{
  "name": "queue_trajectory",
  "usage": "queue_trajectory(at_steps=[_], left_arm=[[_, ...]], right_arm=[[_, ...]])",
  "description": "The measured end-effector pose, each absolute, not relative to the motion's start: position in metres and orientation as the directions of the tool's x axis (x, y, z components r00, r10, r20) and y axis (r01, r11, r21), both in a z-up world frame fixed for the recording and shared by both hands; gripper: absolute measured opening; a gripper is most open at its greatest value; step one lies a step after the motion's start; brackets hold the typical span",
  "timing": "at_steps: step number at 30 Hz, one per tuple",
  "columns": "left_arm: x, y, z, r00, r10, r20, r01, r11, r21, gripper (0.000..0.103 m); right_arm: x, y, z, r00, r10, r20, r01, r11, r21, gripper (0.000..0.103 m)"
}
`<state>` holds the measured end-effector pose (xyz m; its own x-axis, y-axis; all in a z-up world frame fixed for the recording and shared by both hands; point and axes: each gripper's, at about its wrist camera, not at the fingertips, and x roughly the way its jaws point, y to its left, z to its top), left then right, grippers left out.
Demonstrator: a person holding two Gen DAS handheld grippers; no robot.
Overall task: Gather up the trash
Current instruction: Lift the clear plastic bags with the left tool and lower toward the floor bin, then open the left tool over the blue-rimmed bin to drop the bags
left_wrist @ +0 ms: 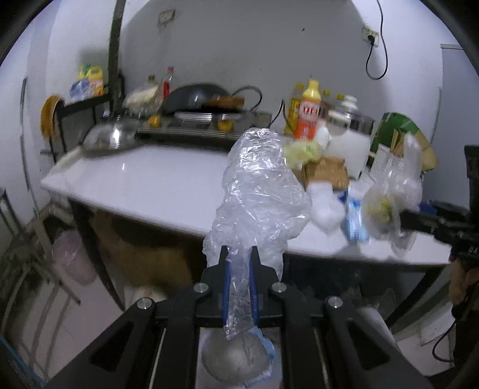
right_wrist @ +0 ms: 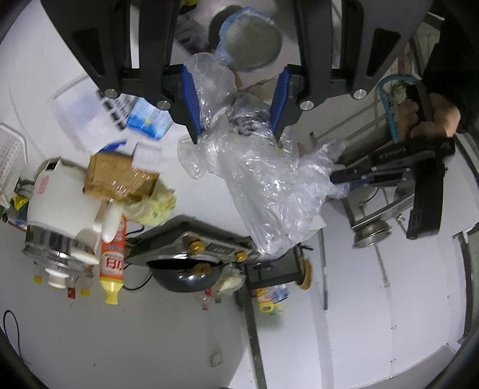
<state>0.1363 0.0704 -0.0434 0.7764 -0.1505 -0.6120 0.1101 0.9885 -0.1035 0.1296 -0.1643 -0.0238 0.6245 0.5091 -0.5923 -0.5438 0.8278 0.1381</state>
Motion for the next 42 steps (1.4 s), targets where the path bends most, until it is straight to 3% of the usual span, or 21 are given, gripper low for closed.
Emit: queue_trajectory(at_steps=[7, 14, 42], left_arm=[[0.103, 0.069, -0.127, 0.674, -0.183, -0.715, 0.045, 0.977, -0.207, 0.010], [0.100, 0.065, -0.194, 0.586, -0.167, -0.793, -0.018, 0.975, -0.219, 0.010], [0.148, 0.049, -0.341, 0.334, -0.183, -0.924, -0.086, 0.971, -0.224, 0.013]], right_arm=[[0.093, -0.161, -0.053, 0.564, 0.522, -0.640, -0.574, 0.805, 0.151, 0.040], [0.084, -0.152, -0.109, 0.479, 0.500, -0.722, -0.571, 0.802, 0.176, 0.040], [0.125, -0.142, -0.269, 0.288, 0.326, -0.900, -0.467, 0.869, 0.165, 0.040]])
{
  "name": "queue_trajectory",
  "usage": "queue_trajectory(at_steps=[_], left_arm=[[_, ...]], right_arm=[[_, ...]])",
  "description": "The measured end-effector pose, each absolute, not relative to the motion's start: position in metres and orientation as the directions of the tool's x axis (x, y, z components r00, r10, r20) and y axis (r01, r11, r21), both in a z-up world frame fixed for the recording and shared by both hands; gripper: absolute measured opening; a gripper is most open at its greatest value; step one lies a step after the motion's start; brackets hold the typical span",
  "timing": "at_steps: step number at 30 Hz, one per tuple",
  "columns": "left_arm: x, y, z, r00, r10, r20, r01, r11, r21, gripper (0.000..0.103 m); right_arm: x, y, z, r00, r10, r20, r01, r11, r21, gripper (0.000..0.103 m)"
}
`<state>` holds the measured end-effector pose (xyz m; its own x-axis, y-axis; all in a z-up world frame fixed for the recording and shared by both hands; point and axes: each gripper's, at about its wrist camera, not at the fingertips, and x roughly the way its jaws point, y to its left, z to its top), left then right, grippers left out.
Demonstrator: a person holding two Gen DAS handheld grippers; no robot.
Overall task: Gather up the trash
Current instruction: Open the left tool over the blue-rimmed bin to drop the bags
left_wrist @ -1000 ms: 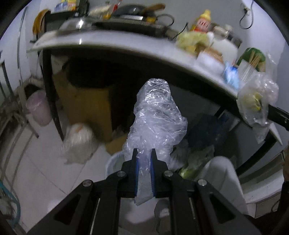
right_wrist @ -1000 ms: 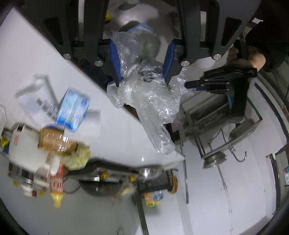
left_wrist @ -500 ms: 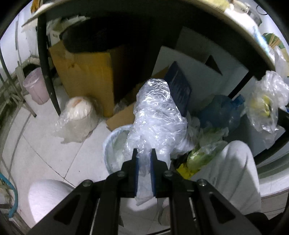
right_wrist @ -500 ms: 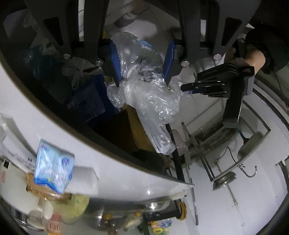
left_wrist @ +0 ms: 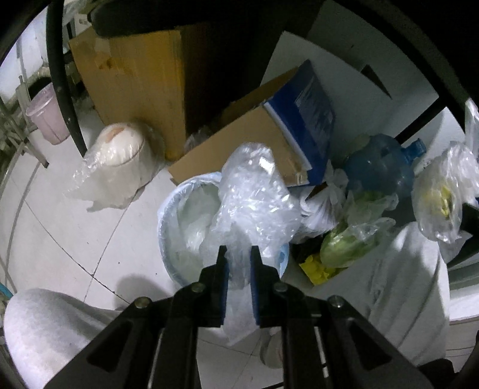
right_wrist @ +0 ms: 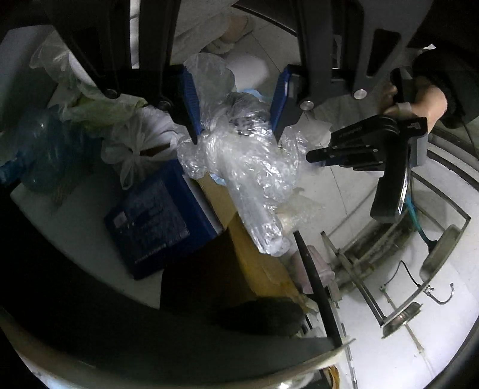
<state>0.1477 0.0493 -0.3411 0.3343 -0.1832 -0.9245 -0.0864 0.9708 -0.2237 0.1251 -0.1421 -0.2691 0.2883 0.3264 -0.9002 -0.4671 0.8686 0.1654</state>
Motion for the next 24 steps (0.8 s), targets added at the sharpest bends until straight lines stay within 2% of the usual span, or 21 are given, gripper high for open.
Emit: queue_trajectory(at_steps=[2, 5, 7, 8, 16, 24], left_arm=[[0.152, 0.050, -0.349, 0.320, -0.183, -0.929, -0.088, 0.971, -0.222, 0.016], [0.158, 0.052, -0.354, 0.314, -0.191, -0.930, -0.091, 0.969, -0.229, 0.029], [0.161, 0.055, -0.357, 0.311, -0.192, -0.931, -0.104, 0.967, -0.234, 0.050], [0.162, 0.057, -0.358, 0.313, -0.200, -0.928, -0.111, 0.963, -0.244, 0.053], [0.153, 0.081, -0.339, 0.358, -0.203, -0.911, -0.157, 0.949, -0.273, 0.057], [0.132, 0.121, -0.310, 0.419, -0.150, -0.895, -0.208, 0.944, -0.255, 0.058]], right_arm=[[0.130, -0.138, -0.279, 0.275, 0.315, -0.908, -0.461, 0.872, 0.163, 0.040], [0.134, -0.133, -0.293, 0.260, 0.307, -0.915, -0.458, 0.874, 0.163, 0.040], [0.138, -0.133, -0.295, 0.250, 0.303, -0.919, -0.460, 0.873, 0.163, 0.040], [0.141, -0.131, -0.297, 0.247, 0.302, -0.921, -0.460, 0.873, 0.163, 0.040], [0.151, -0.115, -0.309, 0.210, 0.303, -0.930, -0.477, 0.862, 0.173, 0.040], [0.168, -0.075, -0.336, 0.146, 0.313, -0.938, -0.480, 0.852, 0.210, 0.041]])
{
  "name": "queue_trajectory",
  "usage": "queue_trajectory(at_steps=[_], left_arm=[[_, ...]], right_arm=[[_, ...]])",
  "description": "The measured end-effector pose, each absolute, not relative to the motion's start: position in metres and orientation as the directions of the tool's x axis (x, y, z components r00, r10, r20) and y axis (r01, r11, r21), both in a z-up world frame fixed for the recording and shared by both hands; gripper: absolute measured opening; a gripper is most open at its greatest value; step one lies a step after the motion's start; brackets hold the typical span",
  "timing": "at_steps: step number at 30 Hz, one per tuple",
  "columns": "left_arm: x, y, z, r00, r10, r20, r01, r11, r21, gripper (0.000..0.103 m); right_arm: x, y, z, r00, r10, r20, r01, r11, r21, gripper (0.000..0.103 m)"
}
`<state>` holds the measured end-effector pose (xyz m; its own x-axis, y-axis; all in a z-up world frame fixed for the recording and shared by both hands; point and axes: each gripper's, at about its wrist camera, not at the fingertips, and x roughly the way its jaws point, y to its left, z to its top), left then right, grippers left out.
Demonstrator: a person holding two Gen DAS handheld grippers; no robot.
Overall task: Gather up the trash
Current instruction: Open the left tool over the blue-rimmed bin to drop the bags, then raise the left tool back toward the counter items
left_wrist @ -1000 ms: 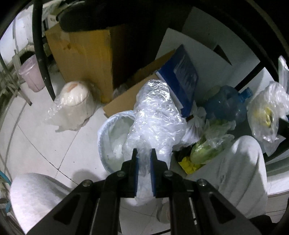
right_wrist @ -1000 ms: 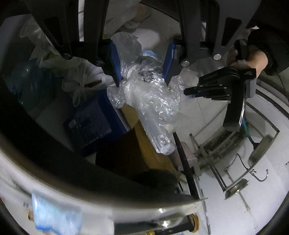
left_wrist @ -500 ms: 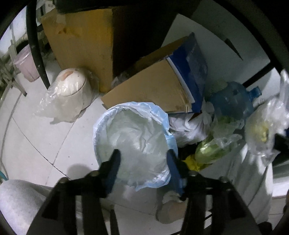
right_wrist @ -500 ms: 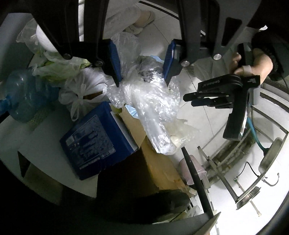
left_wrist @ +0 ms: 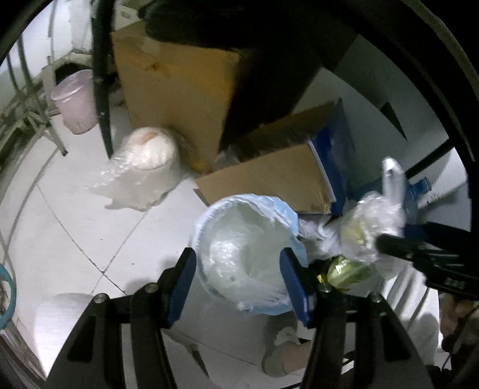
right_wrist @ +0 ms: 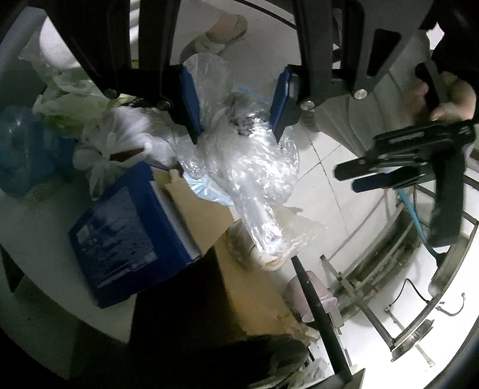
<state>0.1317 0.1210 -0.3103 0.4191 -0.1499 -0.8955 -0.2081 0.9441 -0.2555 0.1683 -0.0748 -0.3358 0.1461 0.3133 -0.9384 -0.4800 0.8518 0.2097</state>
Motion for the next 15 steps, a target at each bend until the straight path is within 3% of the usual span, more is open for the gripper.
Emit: queue_trajectory(at_steps=[8, 13, 15], left_arm=[[0.117, 0.151, -0.293, 0.465, -0.104, -0.879, -0.261, 0.933, -0.248, 0.058], [0.108, 0.162, -0.287, 0.484, -0.098, -0.869, -0.281, 0.924, -0.261, 0.058], [0.105, 0.163, -0.285, 0.490, -0.101, -0.866, -0.281, 0.922, -0.267, 0.058]], right_arm=[[0.182, -0.037, -0.351, 0.106, 0.319, -0.942, -0.461, 0.855, 0.238, 0.043], [0.188, -0.021, -0.355, 0.106, 0.313, -0.944, -0.470, 0.852, 0.230, 0.050], [0.188, -0.019, -0.355, 0.108, 0.309, -0.945, -0.477, 0.850, 0.223, 0.060]])
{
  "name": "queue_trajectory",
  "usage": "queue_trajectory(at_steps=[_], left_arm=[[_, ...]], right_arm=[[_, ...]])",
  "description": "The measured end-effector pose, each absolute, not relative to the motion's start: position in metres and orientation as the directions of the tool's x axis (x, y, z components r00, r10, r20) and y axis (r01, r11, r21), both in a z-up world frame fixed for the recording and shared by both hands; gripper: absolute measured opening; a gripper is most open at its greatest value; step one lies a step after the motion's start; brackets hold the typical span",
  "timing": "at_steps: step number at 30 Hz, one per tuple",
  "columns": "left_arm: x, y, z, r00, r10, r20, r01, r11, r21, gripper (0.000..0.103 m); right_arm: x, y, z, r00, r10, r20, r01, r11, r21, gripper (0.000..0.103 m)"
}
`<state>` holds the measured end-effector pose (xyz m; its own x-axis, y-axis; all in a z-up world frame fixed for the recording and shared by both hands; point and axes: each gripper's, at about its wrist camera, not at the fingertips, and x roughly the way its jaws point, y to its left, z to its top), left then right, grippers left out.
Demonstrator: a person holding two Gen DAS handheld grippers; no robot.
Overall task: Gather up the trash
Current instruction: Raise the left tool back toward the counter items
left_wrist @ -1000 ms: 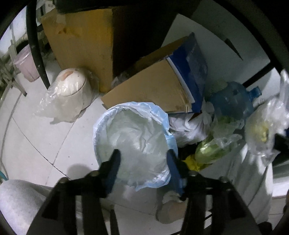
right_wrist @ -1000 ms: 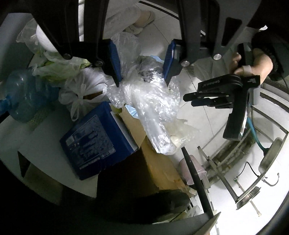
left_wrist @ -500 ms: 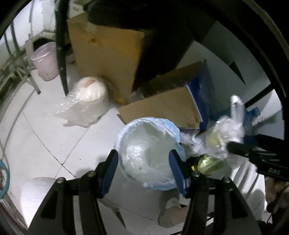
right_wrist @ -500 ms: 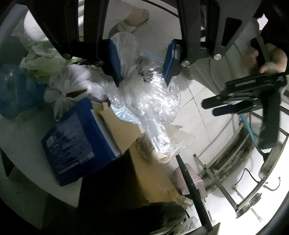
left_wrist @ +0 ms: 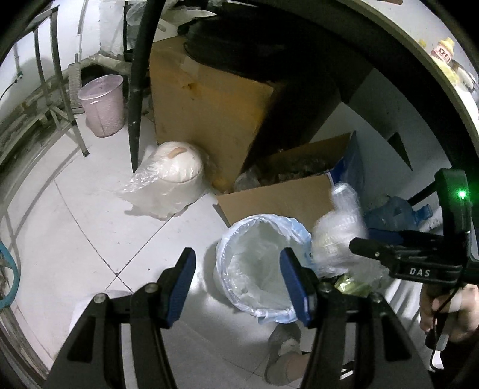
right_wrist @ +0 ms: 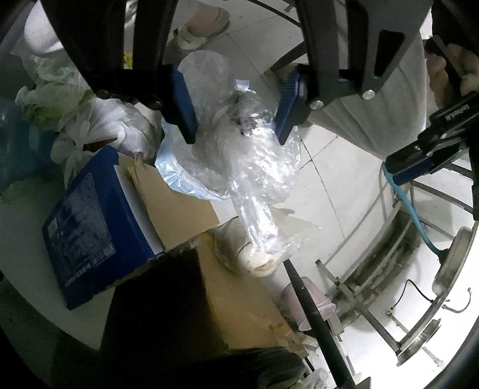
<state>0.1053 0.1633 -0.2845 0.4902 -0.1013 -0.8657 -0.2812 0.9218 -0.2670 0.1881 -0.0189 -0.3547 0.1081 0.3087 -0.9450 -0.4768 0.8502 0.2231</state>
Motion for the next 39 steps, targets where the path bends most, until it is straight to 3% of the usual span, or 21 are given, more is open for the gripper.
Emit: queue_trajectory(at_steps=[17, 39], left_arm=[[0.096, 0.134, -0.246, 0.549, -0.102, -0.830, -0.209, 0.944, -0.254, 0.059], [0.090, 0.068, -0.166, 0.630, -0.076, -0.773, -0.113, 0.975, -0.189, 0.059]], right_arm=[[0.163, -0.057, -0.312, 0.172, 0.330, -0.928, -0.481, 0.851, 0.213, 0.062], [0.106, -0.134, -0.174, 0.368, 0.444, -0.817, -0.536, 0.820, 0.204, 0.062]])
